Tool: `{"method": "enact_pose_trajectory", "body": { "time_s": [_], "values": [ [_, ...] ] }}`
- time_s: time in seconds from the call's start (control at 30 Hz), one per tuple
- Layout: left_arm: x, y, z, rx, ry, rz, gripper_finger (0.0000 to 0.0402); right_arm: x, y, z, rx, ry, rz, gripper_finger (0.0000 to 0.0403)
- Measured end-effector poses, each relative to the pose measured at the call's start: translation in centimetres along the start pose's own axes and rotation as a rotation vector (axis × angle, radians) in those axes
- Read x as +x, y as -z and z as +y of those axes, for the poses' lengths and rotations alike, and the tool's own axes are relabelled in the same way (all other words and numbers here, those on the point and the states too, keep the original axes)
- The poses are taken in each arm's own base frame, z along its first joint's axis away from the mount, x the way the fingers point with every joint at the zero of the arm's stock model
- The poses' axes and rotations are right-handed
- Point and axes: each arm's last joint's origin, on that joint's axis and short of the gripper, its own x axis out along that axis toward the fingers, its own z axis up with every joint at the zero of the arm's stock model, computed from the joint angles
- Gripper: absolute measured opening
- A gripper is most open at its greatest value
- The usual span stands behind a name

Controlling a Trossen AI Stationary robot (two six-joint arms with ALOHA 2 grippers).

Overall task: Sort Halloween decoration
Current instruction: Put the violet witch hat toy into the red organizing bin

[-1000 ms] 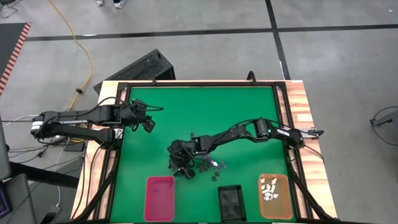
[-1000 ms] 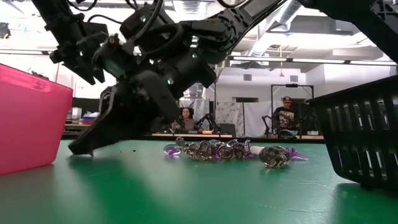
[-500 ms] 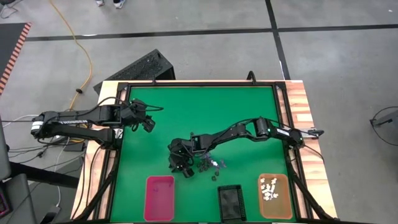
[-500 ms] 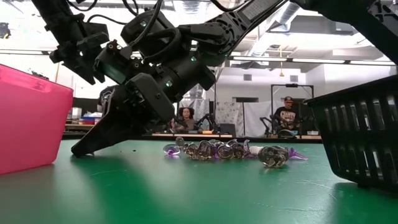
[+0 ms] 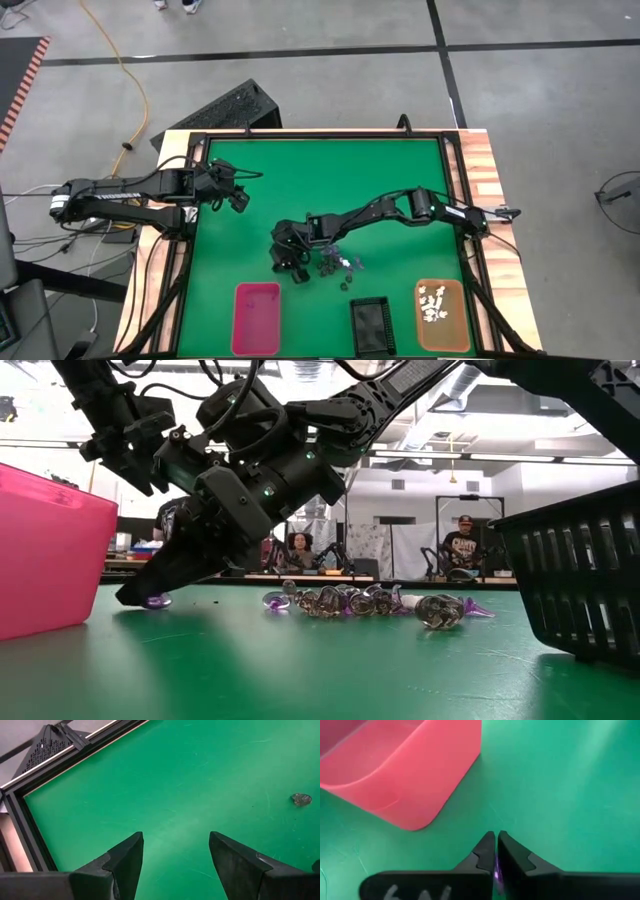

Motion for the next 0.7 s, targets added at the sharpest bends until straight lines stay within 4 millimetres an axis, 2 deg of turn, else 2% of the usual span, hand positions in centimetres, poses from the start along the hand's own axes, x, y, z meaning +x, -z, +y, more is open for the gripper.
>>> {"method": "enact_pose_trajectory", "body": {
  "time_s": [0.17,0.47,0.7],
  "values": [
    [0.0,0.0,0.0,0.0,0.0,0.0,0.0219,-0.4,-0.8,-0.3,0.013,0.007,-0.015,0.0018],
    [0.0,0.0,0.0,0.011,-0.001,0.002,0.0219,-1.3,-3.8,-0.6,-0.002,0.043,-0.045,0.002],
    [0.0,0.0,0.0,0.013,-0.005,0.001,0.0219,-1.7,-6.8,1.0,-0.056,0.026,-0.091,0.0019]
  ]
}}
